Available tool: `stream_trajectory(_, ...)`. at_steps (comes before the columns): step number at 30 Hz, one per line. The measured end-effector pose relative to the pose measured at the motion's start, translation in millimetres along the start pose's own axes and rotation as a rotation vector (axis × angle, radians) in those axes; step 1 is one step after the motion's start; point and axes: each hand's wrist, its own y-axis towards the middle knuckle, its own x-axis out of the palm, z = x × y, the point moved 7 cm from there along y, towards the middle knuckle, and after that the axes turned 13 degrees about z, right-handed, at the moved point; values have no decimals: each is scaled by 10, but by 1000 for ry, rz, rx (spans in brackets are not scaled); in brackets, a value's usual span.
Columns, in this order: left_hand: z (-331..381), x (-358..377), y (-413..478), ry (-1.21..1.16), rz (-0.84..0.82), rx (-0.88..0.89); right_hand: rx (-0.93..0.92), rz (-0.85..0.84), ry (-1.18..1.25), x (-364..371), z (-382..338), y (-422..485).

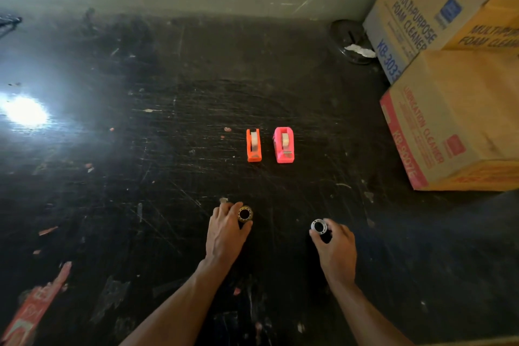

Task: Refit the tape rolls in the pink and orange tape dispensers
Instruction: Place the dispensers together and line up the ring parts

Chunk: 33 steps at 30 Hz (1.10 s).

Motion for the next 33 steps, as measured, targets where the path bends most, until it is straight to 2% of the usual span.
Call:
stream_trajectory(17, 337, 81, 698, -23, 48, -24, -166, -30, 10, 615, -1023, 598)
stream_trajectory(24, 381, 208, 740, -18, 45, -48, -188, -52, -20, 742, -1107, 684)
stream_trajectory(33, 346, 178, 653, -45, 31, -102, -122, -105, -15, 717, -1043, 576)
